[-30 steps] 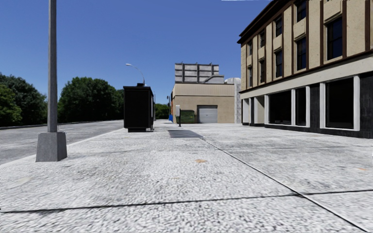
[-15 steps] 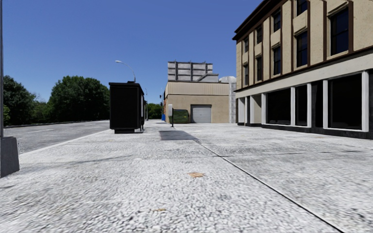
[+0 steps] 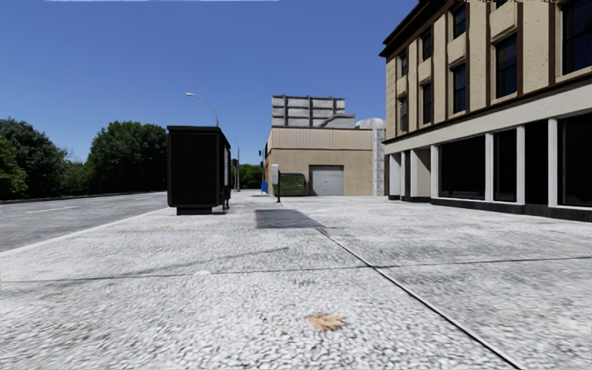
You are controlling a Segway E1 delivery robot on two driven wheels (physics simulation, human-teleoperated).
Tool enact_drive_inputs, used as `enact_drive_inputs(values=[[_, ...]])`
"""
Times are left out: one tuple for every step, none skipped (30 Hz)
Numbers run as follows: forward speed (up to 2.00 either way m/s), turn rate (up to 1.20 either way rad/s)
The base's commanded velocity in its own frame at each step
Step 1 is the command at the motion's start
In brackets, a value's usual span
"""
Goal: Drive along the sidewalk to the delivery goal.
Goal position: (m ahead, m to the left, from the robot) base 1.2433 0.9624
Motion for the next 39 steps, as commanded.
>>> enact_drive_inputs(values=[[1.63, 0.34], [1.63, 0.34], [1.63, 0.34], [1.63, 0.34], [1.62, 0.34], [1.61, 0.34], [1.61, 0.34], [1.60, 0.34], [1.59, 0.34], [1.55, 0.34], [1.52, 0.34], [1.52, 0.34], [1.48, 0.34], [1.45, 0.34], [1.43, 0.34], [1.43, 0.34], [1.41, 0.34], [1.40, 0.34], [1.39, 0.34], [1.39, 0.34], [1.39, 0.34], [1.38, 0.34], [1.36, 0.36], [1.31, 0.38], [1.31, 0.38], [1.26, 0.38], [1.14, 0.39], [0.92, 0.39], [0.92, 0.39], [0.51, 0.39], [0.00, 0.00], [0.00, 0.00], [0.00, 0.00], [0.00, 0.00], [0.00, 0.00], [0.00, 0.00], [0.00, 0.00], [0.00, 0.00], [0.00, 0.00]])
